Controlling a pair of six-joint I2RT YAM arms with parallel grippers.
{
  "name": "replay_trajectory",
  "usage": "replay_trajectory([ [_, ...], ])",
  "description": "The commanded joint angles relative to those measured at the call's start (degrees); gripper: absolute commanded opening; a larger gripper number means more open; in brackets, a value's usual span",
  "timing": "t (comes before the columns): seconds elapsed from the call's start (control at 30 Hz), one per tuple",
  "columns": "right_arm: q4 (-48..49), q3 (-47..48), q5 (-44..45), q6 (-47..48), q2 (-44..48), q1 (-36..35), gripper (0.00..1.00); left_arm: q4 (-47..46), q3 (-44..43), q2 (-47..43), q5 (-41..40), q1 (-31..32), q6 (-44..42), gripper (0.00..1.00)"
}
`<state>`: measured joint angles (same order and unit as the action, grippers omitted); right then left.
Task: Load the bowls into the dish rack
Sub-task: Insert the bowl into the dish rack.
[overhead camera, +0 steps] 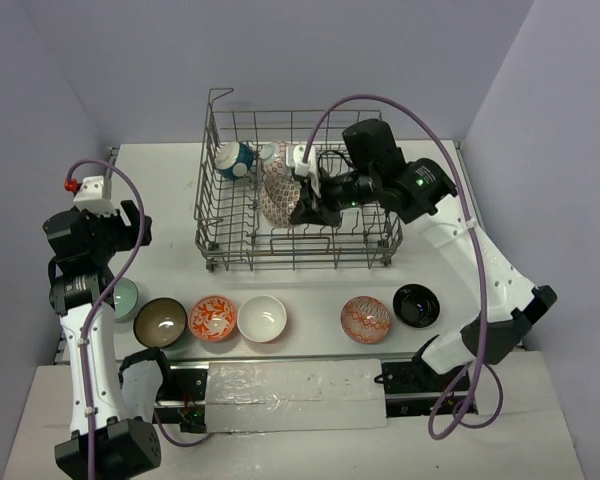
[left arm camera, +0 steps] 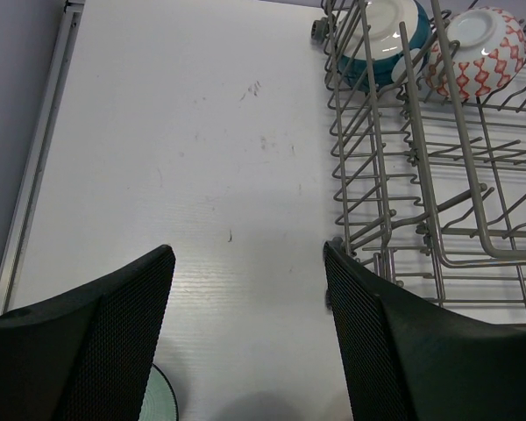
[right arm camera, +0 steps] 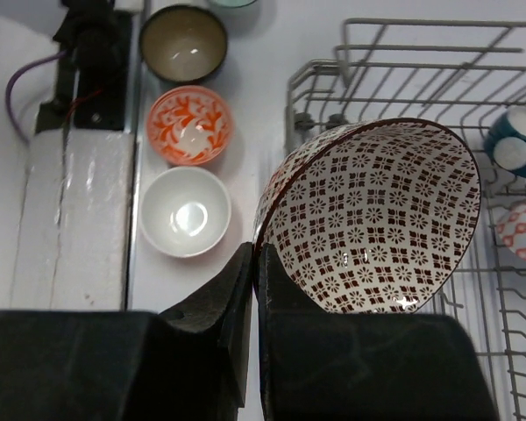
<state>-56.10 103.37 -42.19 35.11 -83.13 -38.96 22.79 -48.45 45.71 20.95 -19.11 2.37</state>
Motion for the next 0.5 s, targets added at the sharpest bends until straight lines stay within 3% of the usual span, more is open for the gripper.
replay_trajectory([
  [0.0,12.6,4.4,0.7,-6.7,-1.7,3.5,0.0,-1.2,-2.4,0.2,0.8,-0.3,0.0,0.76],
  [0.17,17.8,5.9,1.2,-10.8,-6.5,7.7,0.0,-1.1,-2.4,0.0,0.7,-0.3,0.2,0.77],
  [0.47,21.9,17.0,-5.3,-21.3,-21.1,17.0,0.0,-1.8,-1.3,-0.7,0.1,-0.3,0.2,0.79],
])
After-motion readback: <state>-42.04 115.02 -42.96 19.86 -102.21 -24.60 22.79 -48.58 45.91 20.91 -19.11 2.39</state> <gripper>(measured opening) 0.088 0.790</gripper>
